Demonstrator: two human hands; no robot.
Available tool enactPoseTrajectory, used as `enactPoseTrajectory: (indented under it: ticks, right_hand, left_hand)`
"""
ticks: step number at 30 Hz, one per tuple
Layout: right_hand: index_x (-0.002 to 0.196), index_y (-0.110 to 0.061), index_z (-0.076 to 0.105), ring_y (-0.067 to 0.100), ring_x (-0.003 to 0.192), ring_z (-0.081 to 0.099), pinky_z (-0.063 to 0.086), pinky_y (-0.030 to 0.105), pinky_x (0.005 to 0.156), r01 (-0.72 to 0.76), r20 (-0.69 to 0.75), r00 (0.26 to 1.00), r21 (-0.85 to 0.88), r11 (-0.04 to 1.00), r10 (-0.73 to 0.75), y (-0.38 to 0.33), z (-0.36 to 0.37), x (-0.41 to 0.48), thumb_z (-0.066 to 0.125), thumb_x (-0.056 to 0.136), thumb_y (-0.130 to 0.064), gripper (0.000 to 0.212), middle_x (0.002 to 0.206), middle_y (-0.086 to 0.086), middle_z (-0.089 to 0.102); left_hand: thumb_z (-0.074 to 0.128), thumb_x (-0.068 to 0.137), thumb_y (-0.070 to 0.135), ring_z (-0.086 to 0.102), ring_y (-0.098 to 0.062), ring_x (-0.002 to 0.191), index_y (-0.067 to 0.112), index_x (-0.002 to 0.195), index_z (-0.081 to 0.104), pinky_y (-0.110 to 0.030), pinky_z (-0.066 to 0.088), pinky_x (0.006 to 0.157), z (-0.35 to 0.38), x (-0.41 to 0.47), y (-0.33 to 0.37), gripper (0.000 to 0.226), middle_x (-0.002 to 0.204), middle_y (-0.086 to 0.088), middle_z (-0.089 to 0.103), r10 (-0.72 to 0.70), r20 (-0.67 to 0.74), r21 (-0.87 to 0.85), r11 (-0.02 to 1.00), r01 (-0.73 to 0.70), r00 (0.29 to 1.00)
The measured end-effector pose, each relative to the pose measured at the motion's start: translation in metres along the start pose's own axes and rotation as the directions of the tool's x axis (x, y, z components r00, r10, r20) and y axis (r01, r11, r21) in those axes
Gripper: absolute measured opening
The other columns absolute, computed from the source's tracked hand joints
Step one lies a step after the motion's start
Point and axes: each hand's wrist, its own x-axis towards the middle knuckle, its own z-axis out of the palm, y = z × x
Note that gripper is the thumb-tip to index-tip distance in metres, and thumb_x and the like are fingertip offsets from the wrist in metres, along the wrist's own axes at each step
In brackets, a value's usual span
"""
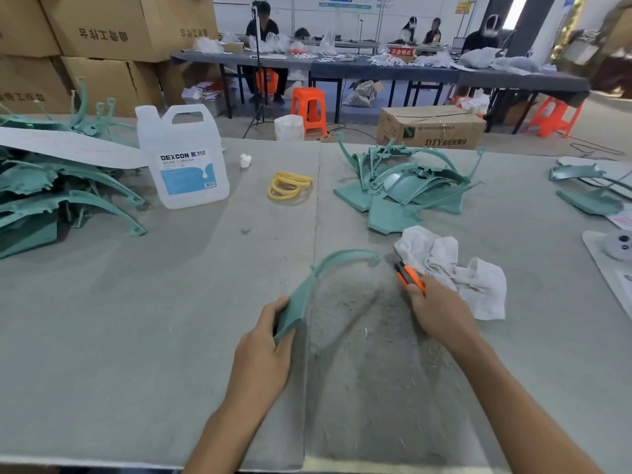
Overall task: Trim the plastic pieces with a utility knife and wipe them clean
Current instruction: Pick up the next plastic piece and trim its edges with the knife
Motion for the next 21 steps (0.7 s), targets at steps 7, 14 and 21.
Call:
enactPoseTrajectory:
  ticks: [7,14,21]
  right_hand:
    - [0.097,-0.030,0.051,0.025,0.076,0.061,0.045,0.041,0.065,0.244,-0.141,0.968,0.313,0.918,-0.209,-0.013,-0.003,-0.031,0.049,0.102,-0.041,0.012,0.078,-0.003,0.061]
    - [0.112,-0.041,0.051,0.008,0.056,0.056,0.037,0.025,0.049,0.565,-0.074,0.821,0.246,0.787,-0.566,-0.045,-0.009,-0.059,0.047,0.103,-0.046,0.011,0.063,-0.009,0.056]
    - [0.112,-0.038,0.056,0.003,0.048,0.051,0.029,0.019,0.046,0.673,-0.162,0.732,0.023,0.739,-0.661,-0.046,-0.014,-0.047,0.049,0.102,-0.046,0.015,0.060,-0.016,0.051]
  left_hand:
    - [0.062,0.098,0.018,0.074,-0.022,0.094,0.020,0.114,0.068,-0.040,0.060,0.078,-0.009,0.011,0.023,0.017,0.101,0.003,0.077,-0.322,0.051,-0.619,0.733,0.283,0.945]
    - [0.066,0.076,0.016,0.075,-0.032,0.084,0.008,0.116,0.070,-0.038,0.061,0.059,-0.028,-0.003,0.044,0.041,0.111,-0.018,0.074,-0.348,0.395,-0.826,0.271,0.494,0.850]
    - [0.066,0.072,0.015,0.073,-0.034,0.070,0.004,0.110,0.072,-0.043,0.061,0.056,-0.044,-0.018,0.047,0.040,0.102,-0.024,0.074,-0.337,0.436,-0.788,0.304,0.535,0.834]
